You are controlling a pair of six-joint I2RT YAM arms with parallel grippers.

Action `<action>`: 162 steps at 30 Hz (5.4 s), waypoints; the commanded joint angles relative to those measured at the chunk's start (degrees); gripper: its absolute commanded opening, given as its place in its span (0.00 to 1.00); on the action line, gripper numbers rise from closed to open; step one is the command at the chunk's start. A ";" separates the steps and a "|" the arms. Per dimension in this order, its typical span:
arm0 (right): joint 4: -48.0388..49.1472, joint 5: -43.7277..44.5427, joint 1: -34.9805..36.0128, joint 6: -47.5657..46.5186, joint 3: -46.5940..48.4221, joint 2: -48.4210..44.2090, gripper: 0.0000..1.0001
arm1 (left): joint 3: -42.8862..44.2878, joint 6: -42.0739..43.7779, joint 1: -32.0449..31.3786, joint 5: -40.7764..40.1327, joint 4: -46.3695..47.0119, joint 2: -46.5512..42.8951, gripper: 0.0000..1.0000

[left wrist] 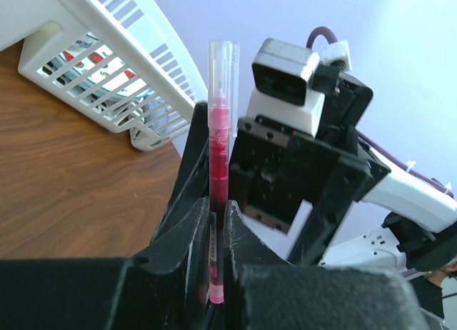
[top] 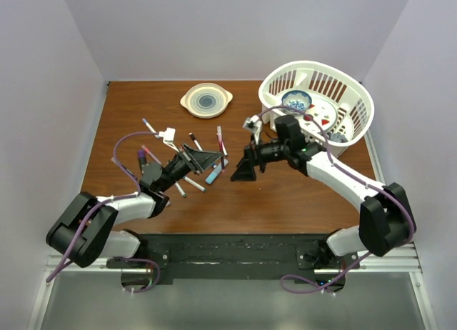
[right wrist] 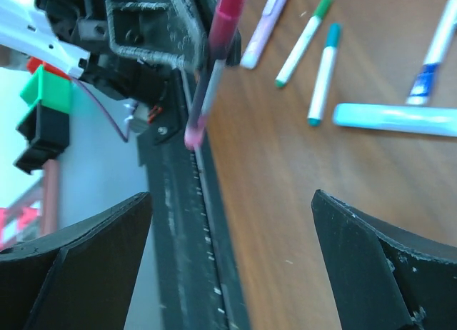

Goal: Open the pen caps

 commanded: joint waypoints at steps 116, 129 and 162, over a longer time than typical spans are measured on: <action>-1.57 -1.95 0.53 -5.52 5.45 6.79 0.00 | 25.40 15.28 -7.11 -18.14 -39.86 1.34 0.00; -7.28 4.43 2.73 -9.03 7.47 9.95 0.00 | 34.27 15.53 10.91 -16.12 -46.79 -0.33 0.00; -22.40 50.96 -1.05 -25.12 16.08 22.96 0.11 | 71.53 43.75 26.82 -30.00 -85.12 48.17 0.06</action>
